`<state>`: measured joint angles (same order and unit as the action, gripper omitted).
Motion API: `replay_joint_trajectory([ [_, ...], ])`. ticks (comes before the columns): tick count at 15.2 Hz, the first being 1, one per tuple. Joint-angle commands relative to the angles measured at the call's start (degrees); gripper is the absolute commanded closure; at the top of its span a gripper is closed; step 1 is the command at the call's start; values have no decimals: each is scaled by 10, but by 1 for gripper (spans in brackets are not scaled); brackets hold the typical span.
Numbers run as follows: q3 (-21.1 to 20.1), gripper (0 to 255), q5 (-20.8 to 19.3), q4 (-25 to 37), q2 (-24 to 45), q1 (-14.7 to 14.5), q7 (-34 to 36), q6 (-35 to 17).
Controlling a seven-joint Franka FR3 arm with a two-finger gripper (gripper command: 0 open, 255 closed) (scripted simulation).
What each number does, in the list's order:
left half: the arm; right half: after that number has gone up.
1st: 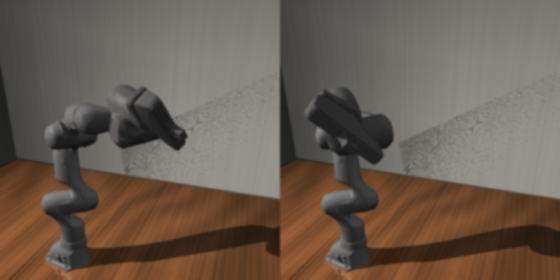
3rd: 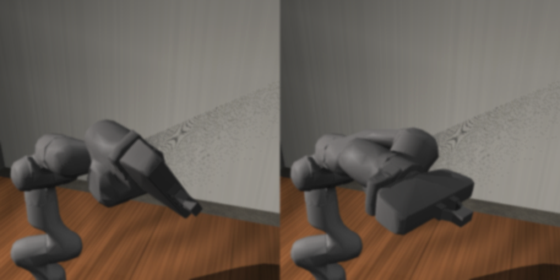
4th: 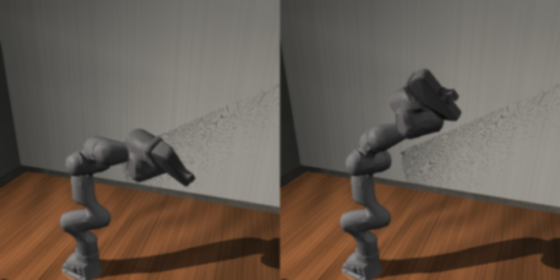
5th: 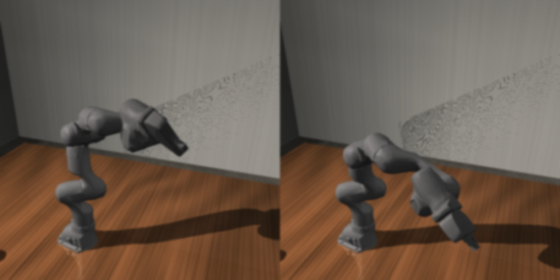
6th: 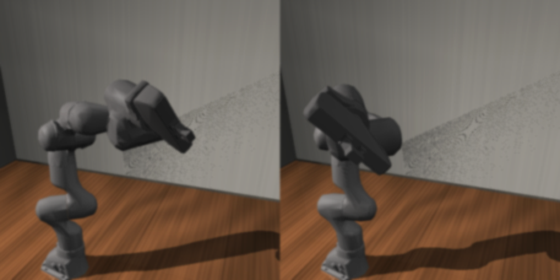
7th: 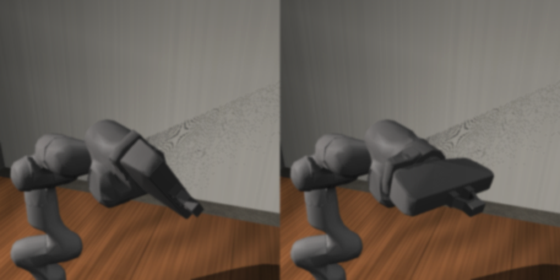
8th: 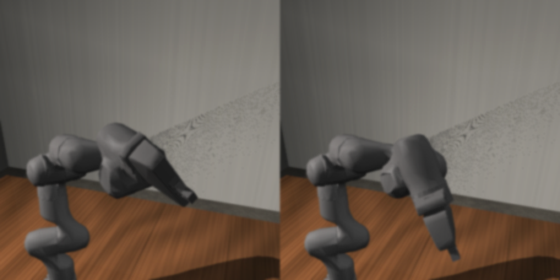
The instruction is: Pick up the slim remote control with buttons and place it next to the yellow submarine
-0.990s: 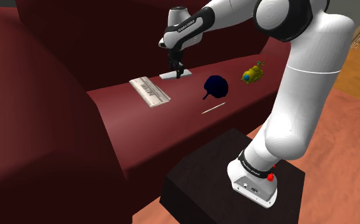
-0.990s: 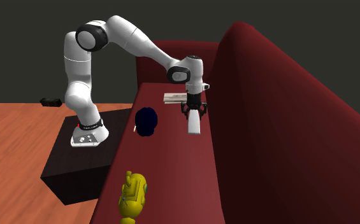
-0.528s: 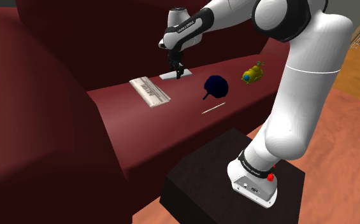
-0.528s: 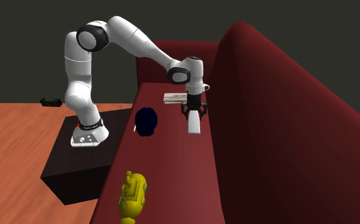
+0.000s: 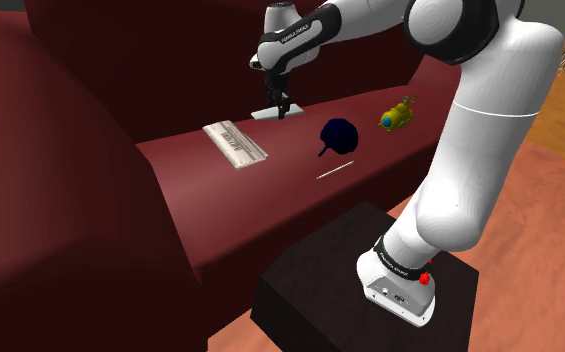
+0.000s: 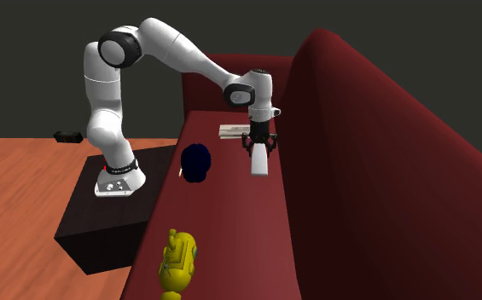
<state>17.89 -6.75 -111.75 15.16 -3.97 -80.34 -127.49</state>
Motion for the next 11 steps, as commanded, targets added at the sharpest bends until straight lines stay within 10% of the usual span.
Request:
replay_joint_trajectory([
  [1,1,255,-1,7,-7,0,-2,14],
  [11,2,255,-7,46,-39,-4,-6,83],
])
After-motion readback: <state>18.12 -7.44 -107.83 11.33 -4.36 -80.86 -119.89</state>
